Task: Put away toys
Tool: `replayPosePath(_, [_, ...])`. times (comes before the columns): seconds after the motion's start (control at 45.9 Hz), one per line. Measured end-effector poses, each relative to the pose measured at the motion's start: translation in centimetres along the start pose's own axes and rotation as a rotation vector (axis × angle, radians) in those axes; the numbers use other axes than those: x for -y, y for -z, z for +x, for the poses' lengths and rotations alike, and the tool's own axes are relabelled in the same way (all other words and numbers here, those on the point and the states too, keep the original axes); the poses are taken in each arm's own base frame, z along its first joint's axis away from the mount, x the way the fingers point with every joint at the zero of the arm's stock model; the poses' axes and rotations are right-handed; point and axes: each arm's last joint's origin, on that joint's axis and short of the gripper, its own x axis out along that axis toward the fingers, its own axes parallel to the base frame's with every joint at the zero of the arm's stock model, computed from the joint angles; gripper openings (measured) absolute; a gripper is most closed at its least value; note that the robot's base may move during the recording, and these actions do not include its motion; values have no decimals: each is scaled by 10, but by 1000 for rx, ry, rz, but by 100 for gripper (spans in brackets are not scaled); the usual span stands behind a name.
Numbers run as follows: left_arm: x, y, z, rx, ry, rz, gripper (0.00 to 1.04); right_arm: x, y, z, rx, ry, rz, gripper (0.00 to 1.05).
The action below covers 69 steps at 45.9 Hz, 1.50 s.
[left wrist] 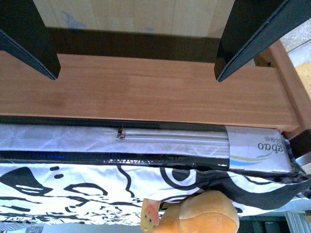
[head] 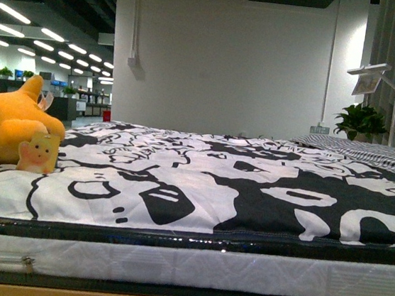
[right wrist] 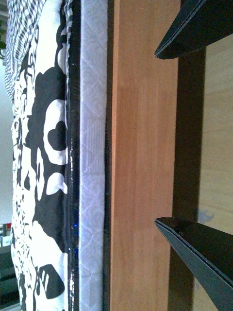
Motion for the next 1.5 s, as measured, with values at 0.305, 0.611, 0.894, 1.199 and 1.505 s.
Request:
replayPosePath(0.305, [0,0,0,0,4,1,99,0,0,0,0,5,0,98])
replayPosePath(0.611, [0,0,0,0,2,0,99,0,0,0,-2,4,0,98])
replayPosePath(0.894, [0,0,0,1,2,1,99,0,0,0,0,0,0,98])
replayPosePath(1.199, [0,0,0,1,-1,1,99,0,0,0,1,0,0,98])
replayPosePath(1.505, [0,0,0,0,0,1,99,0,0,0,0,2,0,98])
